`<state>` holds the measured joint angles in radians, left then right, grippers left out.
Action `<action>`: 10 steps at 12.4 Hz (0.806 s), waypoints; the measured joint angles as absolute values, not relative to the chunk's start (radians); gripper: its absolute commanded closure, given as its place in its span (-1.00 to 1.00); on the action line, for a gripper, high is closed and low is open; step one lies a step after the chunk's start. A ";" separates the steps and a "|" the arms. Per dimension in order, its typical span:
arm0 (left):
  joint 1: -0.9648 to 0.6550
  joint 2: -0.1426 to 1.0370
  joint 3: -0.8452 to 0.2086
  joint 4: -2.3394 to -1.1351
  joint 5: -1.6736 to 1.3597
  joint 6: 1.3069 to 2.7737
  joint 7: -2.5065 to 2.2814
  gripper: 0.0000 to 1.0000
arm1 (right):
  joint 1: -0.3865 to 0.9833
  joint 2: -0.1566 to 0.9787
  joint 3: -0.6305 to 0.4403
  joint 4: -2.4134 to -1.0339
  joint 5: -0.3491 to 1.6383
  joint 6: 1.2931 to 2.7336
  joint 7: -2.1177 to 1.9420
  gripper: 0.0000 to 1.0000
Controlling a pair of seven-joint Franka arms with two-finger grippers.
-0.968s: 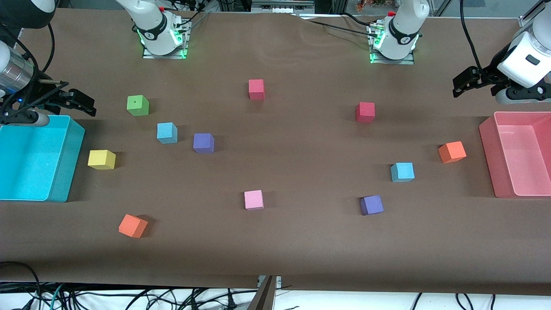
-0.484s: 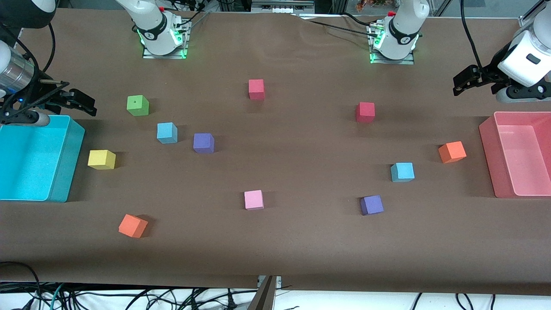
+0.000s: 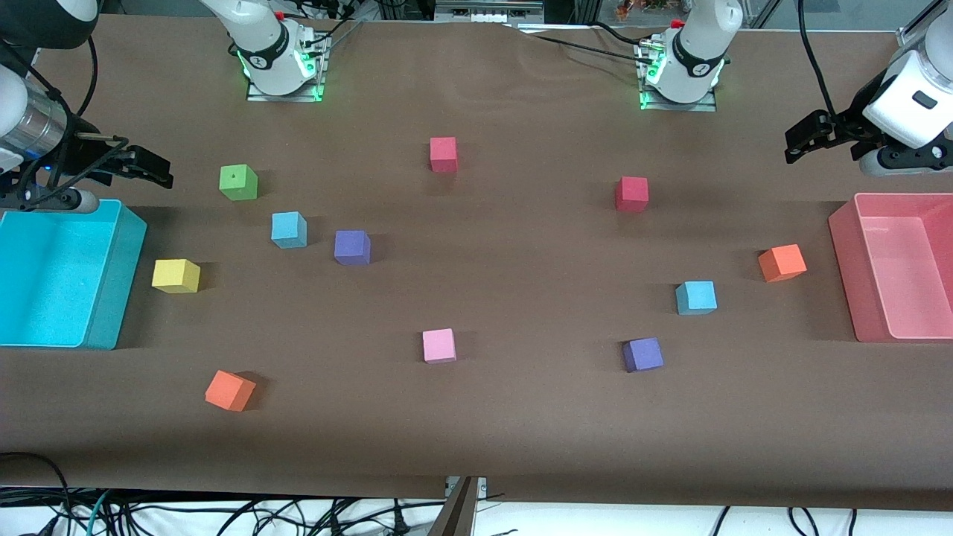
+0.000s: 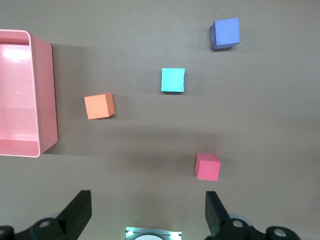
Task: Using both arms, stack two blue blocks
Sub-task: 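Reach the right gripper down to the light blue cube near the green cube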
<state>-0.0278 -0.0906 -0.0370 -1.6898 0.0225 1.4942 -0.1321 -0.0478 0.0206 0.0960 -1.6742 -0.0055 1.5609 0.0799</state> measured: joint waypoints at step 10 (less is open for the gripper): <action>-0.028 -0.091 -0.034 -1.689 0.022 1.490 -0.132 -1.00 | 0.056 0.078 0.122 -1.914 -0.006 1.788 0.087 -1.00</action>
